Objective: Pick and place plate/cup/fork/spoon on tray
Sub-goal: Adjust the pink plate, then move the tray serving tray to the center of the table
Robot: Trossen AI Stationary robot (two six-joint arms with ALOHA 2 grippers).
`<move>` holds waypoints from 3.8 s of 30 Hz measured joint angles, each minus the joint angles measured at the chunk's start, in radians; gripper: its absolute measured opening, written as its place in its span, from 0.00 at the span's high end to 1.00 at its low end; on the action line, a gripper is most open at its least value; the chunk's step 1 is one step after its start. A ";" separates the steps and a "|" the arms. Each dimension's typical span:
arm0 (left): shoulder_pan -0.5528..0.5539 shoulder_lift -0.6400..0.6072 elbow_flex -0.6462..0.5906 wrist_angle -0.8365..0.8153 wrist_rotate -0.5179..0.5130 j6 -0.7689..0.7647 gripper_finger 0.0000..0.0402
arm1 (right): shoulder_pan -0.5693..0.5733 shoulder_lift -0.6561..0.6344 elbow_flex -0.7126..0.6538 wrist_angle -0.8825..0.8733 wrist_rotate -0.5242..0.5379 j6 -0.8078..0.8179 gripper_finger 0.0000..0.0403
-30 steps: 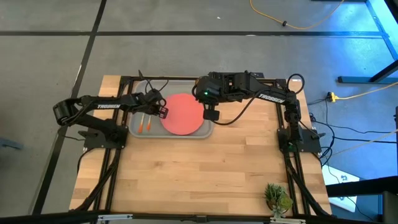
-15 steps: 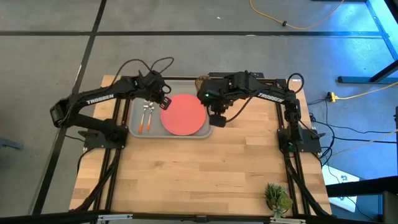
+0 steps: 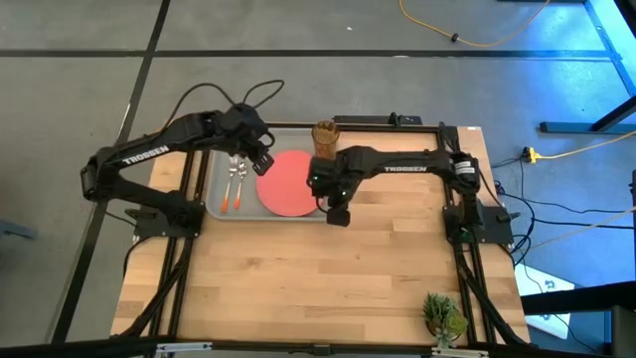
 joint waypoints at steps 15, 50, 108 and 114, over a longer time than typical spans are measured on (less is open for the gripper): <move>-0.056 -0.001 0.175 -0.049 -0.056 -0.001 1.00 | -0.088 0.000 -0.351 0.490 0.004 0.023 0.99; -0.055 -0.001 0.179 -0.046 -0.134 -0.028 1.00 | -0.173 -0.002 -0.435 0.597 -0.038 -0.053 0.99; -0.194 0.010 -0.421 -0.059 0.066 -0.399 1.00 | -0.120 0.047 -0.282 0.474 -0.044 0.199 0.99; -0.212 0.010 -0.544 0.023 0.059 -0.450 1.00 | -0.120 0.085 -0.282 0.482 -0.055 0.203 0.99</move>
